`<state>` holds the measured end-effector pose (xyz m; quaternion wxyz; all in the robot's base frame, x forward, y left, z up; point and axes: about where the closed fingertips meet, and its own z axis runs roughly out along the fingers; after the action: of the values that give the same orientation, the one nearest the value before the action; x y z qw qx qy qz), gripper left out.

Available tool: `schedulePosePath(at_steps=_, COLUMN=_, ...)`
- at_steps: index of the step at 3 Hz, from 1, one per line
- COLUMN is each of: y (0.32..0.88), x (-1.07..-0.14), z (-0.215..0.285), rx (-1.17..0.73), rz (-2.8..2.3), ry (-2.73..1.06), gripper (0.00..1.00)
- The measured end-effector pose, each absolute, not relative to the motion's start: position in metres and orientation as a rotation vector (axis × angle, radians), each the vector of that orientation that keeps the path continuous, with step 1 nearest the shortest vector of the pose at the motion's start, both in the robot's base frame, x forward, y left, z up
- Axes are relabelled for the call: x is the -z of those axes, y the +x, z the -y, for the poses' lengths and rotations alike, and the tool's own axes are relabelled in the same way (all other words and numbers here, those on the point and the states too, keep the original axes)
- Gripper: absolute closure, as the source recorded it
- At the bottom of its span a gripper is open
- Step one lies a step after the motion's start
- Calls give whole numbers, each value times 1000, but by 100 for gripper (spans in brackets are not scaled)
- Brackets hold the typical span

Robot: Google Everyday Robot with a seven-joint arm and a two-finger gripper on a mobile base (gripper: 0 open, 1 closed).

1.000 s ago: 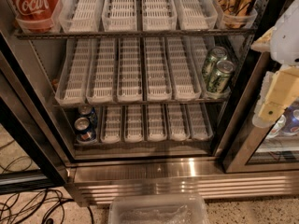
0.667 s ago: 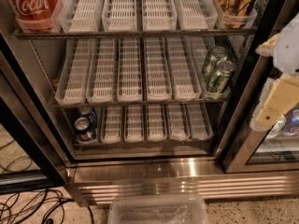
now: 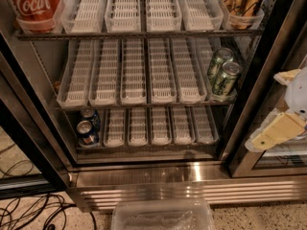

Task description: Pick green can from middle shelf of fridge

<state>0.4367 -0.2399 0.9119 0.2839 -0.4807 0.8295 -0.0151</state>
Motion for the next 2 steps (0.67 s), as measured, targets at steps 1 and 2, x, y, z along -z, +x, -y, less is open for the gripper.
schedulePosePath(at_steps=1, y=454, x=-905, z=233, rx=-1, rz=-2160, ry=-1104, gripper=0)
schedulePosePath(at_steps=2, y=454, x=-905, z=233, rx=-1, rz=-2160, ry=-1104, gripper=0)
